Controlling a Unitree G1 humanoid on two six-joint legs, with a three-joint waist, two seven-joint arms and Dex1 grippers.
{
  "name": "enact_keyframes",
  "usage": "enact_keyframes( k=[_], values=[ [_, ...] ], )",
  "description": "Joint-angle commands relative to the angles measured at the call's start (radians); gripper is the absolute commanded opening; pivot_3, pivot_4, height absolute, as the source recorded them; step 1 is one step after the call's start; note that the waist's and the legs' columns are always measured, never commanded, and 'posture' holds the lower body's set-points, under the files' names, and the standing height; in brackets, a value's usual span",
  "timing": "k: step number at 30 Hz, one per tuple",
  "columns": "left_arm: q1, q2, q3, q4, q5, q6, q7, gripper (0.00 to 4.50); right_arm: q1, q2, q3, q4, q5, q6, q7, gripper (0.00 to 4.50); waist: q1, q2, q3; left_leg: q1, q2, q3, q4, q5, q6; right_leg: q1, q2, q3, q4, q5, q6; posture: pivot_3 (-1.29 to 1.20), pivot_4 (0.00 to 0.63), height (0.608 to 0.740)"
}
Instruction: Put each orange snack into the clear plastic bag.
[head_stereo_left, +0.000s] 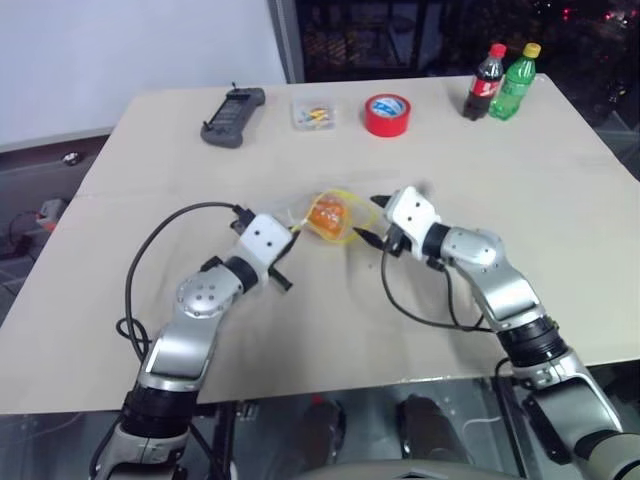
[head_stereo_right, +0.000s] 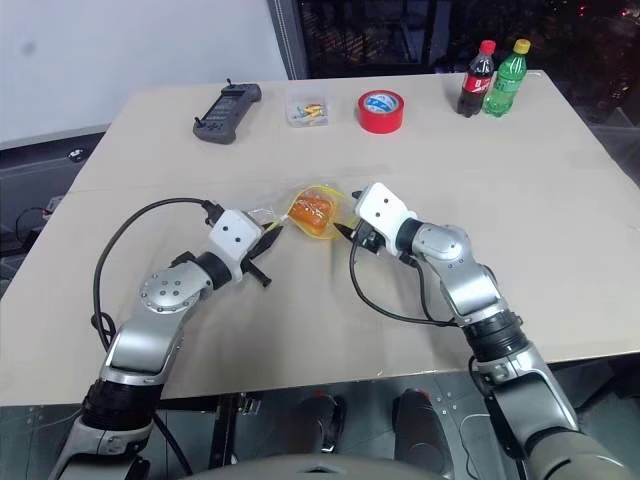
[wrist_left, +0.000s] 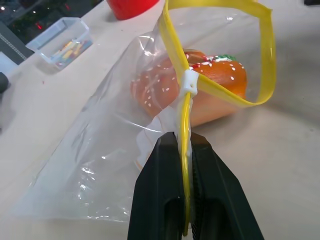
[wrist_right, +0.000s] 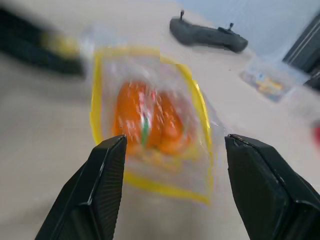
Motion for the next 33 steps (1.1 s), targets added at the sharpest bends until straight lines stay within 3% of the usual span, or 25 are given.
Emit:
enact_keyframes(
  k=[1, 11, 12, 13, 17, 33],
  values=[
    [-0.018, 0.016, 0.024, -0.004, -0.015, -0.015, -0.007, 0.00, -0.072, -0.047, 0.094, 0.139, -0.198, -0.190, -0.066, 3.19, 0.000, 0.000, 0.000, 0.000, 0.000, 0.000, 0.000, 0.000, 0.000, 0.000, 0.000, 0.000, 0.000, 0.000, 0.000, 0.00, 0.150, 0.740],
    [-0.019, 0.054, 0.037, -0.004, -0.016, -0.028, -0.014, 0.00, -0.247, 0.048, 0.084, 0.482, -0.279, -0.361, -0.199, 3.19, 0.000, 0.000, 0.000, 0.000, 0.000, 0.001, 0.000, 0.000, 0.000, 0.000, 0.000, 0.001, 0.000, 0.000, 0.000, 0.00, 0.150, 0.740],
    [-0.019, 0.058, 0.040, -0.002, -0.019, -0.029, -0.015, 0.00, -0.255, 0.051, 0.081, 0.494, -0.280, -0.373, -0.203, 2.69, 0.000, 0.000, 0.000, 0.000, 0.000, 0.000, 0.000, 0.000, 0.000, 0.000, 0.000, 0.001, 0.000, 0.000, 0.000, 0.00, 0.150, 0.740],
    [-0.017, 0.061, 0.043, -0.002, -0.021, -0.031, -0.016, 0.00, -0.260, 0.054, 0.080, 0.504, -0.281, -0.383, -0.205, 2.54, 0.000, 0.000, 0.000, 0.000, 0.000, 0.000, 0.000, 0.000, 0.000, 0.000, 0.001, 0.001, -0.001, 0.000, 0.000, 0.00, 0.150, 0.740],
    [-0.014, 0.067, 0.046, 0.000, -0.022, -0.034, -0.016, 0.00, -0.280, 0.057, 0.084, 0.554, -0.300, -0.417, -0.221, 0.76, 0.000, 0.000, 0.000, 0.000, 0.000, 0.000, 0.000, 0.000, 0.000, 0.000, 0.001, 0.001, -0.001, 0.000, 0.000, 0.00, 0.150, 0.740],
    [0.005, 0.072, 0.054, -0.019, -0.028, -0.047, -0.024, 0.00, -0.359, 0.127, 0.044, 0.760, -0.272, -0.461, -0.242, 0.76, -0.004, 0.000, 0.000, 0.000, 0.000, 0.000, 0.000, 0.000, 0.000, 0.000, 0.001, 0.002, 0.000, 0.000, 0.000, 0.00, 0.150, 0.740]
  ],
)
